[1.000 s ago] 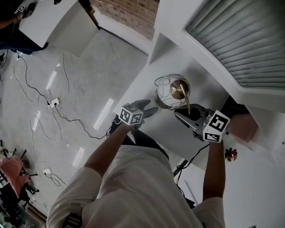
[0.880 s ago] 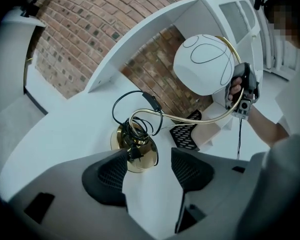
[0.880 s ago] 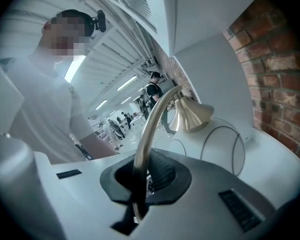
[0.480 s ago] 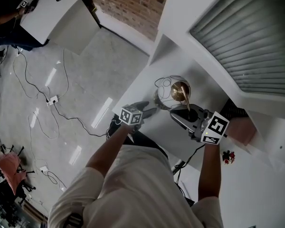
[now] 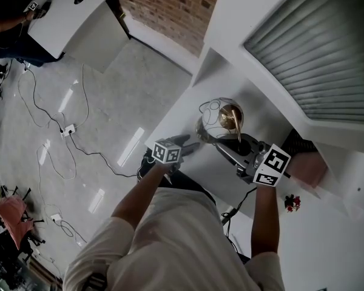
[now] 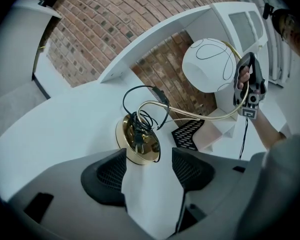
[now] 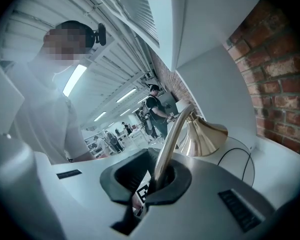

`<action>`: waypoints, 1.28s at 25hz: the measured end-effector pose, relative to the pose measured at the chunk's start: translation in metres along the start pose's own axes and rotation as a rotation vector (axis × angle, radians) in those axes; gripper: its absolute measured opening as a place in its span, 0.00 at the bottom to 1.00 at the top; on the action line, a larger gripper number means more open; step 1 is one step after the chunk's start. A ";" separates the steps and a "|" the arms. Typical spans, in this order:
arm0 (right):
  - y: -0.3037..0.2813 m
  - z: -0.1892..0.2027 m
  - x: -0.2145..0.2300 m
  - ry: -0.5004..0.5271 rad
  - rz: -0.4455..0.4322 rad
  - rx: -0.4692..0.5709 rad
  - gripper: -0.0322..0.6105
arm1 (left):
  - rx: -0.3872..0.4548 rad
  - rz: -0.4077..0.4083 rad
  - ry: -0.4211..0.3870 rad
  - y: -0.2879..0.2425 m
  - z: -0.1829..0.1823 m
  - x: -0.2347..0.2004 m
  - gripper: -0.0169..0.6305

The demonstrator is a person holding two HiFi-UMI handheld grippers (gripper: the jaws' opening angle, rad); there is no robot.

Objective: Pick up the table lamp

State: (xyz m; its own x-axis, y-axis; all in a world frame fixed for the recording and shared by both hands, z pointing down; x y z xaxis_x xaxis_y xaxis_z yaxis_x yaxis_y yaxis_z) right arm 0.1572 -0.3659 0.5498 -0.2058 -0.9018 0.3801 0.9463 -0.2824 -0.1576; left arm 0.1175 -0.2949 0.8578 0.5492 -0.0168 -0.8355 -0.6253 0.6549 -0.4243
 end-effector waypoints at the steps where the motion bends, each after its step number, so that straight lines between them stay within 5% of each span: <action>1: -0.001 0.000 -0.001 -0.002 0.002 0.008 0.07 | 0.003 0.000 0.010 0.000 0.001 -0.001 0.47; 13: -0.021 -0.017 0.009 -0.005 0.116 0.056 0.07 | 0.025 0.059 0.170 -0.010 0.012 -0.005 0.57; 19: -0.028 -0.037 -0.008 -0.001 0.161 0.112 0.07 | -0.030 0.092 0.231 -0.007 0.028 -0.004 0.63; 28: -0.034 -0.068 -0.036 0.012 0.203 0.175 0.07 | 0.048 0.305 0.361 0.008 0.012 0.015 0.48; 32: -0.035 -0.078 -0.042 0.027 0.212 0.195 0.07 | 0.093 0.354 0.381 0.018 -0.004 0.021 0.53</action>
State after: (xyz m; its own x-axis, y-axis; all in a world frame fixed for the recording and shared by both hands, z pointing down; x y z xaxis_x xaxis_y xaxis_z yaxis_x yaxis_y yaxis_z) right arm 0.1130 -0.3439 0.4684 -0.0021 -0.9432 0.3321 0.9985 -0.0204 -0.0515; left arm 0.1155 -0.2870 0.8312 0.0619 -0.0449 -0.9971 -0.6748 0.7341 -0.0750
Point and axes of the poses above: the fingertips, and each gripper's own axes: y backward along the fingers, x to its right, z out of its underside, the point moved 3 cm from there along y, backward along the fingers, and after that the axes turned 8 degrees about y, right-handed, at the moved point
